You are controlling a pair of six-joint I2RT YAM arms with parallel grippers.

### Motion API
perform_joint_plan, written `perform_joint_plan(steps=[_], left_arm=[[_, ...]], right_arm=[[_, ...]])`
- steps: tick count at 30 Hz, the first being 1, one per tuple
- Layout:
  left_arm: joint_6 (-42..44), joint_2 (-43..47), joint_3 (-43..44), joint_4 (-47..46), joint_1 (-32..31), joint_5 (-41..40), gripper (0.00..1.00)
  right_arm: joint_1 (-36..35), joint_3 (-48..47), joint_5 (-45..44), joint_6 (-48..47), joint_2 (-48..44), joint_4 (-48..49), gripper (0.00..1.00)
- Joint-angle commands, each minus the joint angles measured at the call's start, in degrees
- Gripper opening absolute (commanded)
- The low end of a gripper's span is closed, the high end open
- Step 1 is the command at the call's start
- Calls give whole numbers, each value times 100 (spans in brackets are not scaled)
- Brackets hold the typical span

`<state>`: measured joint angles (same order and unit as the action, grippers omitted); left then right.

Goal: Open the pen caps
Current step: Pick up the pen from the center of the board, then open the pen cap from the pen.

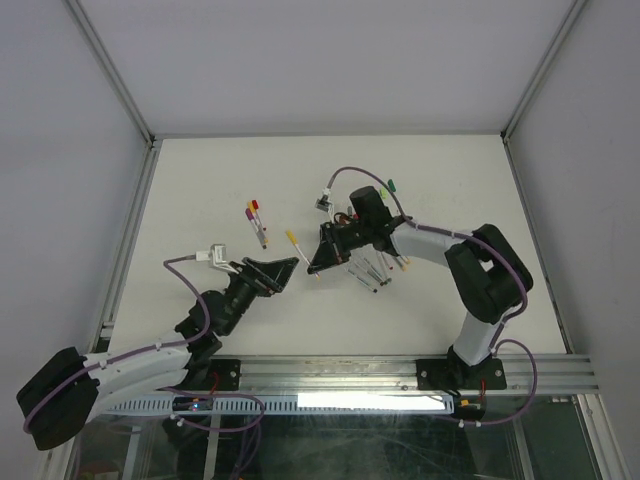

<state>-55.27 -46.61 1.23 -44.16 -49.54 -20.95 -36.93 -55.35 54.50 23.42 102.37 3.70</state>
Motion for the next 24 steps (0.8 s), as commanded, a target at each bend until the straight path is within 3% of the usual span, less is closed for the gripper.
perform_joint_plan(steps=[1,8,13,16,24], left_arm=[[1432,611,74,-635,6,255,99],[2220,790,407,-1465,284,1430,99],[1730,220,720,-2475,983,3215,99],[1450,-253,968,-2890,1133,3852,99],[995,-1247,1344,-3562,1157,4087,93]], right_arm=[[278,-610,1453,-1439,-643,-929,0],[702,-700,3255,-2357,-1089,-1507,0],[733,-699,3723,-2572,-1341,-1598,0],[737,-680,3822,-2625,-1506,-1603,0],[737,-595,3858,-2711,-1778,-1595,0]])
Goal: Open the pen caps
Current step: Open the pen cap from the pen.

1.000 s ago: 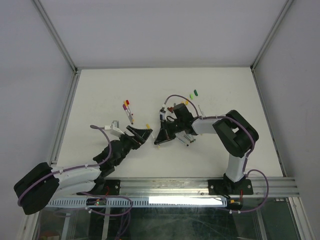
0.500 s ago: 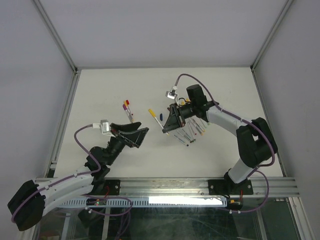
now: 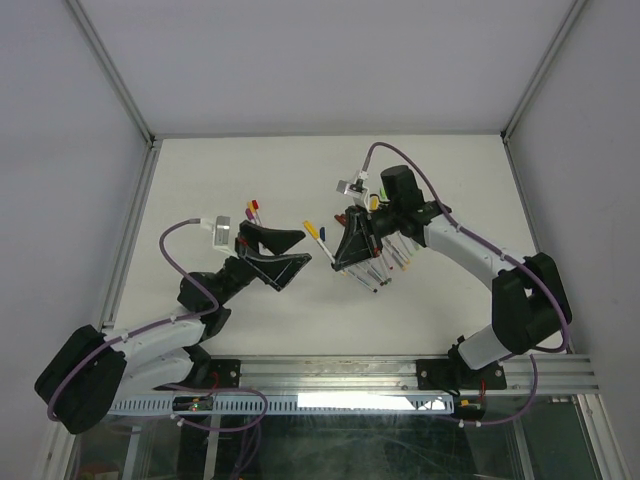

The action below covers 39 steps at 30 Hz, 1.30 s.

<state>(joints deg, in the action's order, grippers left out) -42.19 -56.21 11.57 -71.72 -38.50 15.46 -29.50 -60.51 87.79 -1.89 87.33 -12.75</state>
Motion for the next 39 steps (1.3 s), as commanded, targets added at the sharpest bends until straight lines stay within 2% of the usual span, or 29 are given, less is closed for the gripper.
perform_joint_plan(steps=[1,8,17,25,32,33,34,37,39], left_arm=[[-370,-386,363,-854,55,482,91],[-635,-896,660,-1182,71,670,74],[-742,-1179,935,-1094,148,734,45],[-739,-1277,1094,-991,236,829,30],[-668,-1398,1183,-906,272,914,0],[-654,-1410,1176,-899,275,914,0],[-638,-1423,1166,-902,278,907,0],[-623,-1474,1131,-890,273,891,0],[-644,-1518,1105,-833,274,846,0]], right_arm=[[-7,-74,542,-186,-263,53,0],[-13,-75,599,-171,-199,27,0],[-28,-57,576,-163,-206,27,0],[-21,-42,550,-163,-193,26,0],[-22,-35,442,-169,-219,-5,0],[-27,-37,377,-190,-224,-39,7],[-22,-50,268,-267,-244,-133,18],[-21,-274,-142,-1251,-312,-1128,41],[-23,-410,-366,-1692,-383,-1542,48]])
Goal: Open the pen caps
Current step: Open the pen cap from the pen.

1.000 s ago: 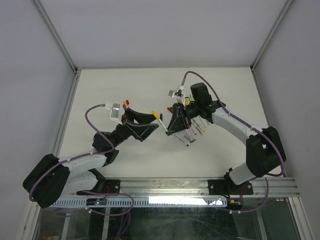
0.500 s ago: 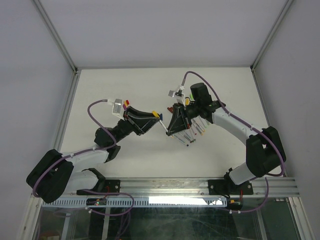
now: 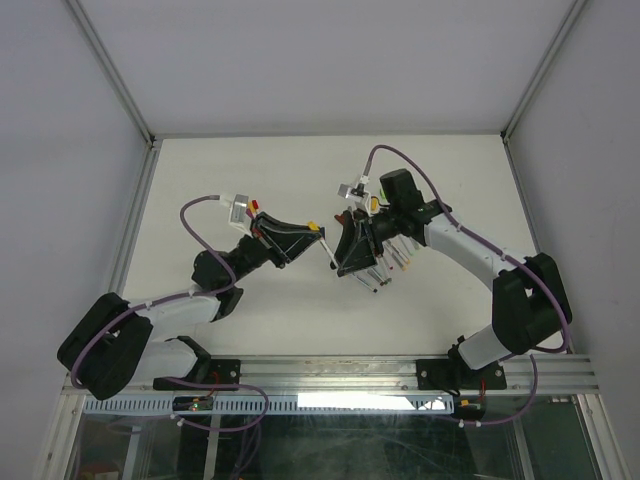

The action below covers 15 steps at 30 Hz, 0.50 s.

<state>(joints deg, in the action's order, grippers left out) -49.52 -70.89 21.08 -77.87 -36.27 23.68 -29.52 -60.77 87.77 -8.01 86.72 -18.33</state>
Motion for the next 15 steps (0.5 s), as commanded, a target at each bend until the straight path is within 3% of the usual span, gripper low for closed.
perform_joint_plan(steps=[1,8,15], left_arm=[[60,-74,128,-198,43,-49,0],[151,-161,-128,-216,-228,-893,0],[391,-219,-139,-88,-547,-1388,0]], right_arm=[[-25,-376,-487,-1098,-380,-962,50],[-118,596,-1417,280,-1075,1286,52],[-251,721,-2044,694,-1070,1630,49]])
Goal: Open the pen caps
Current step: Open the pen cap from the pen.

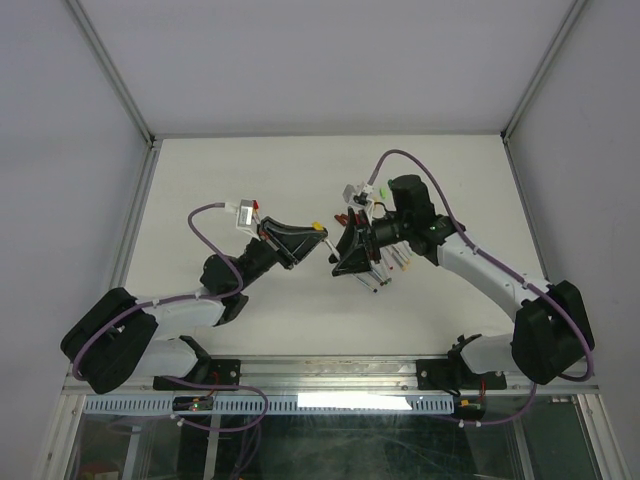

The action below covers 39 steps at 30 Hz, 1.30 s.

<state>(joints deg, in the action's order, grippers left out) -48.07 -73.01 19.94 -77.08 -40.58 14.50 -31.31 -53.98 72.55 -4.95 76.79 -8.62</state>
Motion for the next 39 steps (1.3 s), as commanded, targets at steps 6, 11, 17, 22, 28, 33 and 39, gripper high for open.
perform_joint_plan(steps=[6,11,17,22,28,33,39], left_arm=[[350,-28,-125,-186,-201,-658,0],[352,-84,-197,-263,-212,-741,0],[353,-134,-236,-330,-212,-807,0],[407,-111,-262,-378,-207,-957,0],[535,246,-327,-436,203,-1651,0],[447,790,97,238,1253,-1739,0],[374,1246,599,1099,1997,-1865,0]], right_arm=[[-102,42,-746,510,-59,722,46],[-98,32,-840,560,-68,724,44],[-98,15,-884,574,-43,723,35],[-106,-79,-822,520,85,543,5],[-168,-270,-710,459,348,145,0],[-347,-419,-633,395,700,-117,0],[-525,-598,-798,208,1011,-525,0]])
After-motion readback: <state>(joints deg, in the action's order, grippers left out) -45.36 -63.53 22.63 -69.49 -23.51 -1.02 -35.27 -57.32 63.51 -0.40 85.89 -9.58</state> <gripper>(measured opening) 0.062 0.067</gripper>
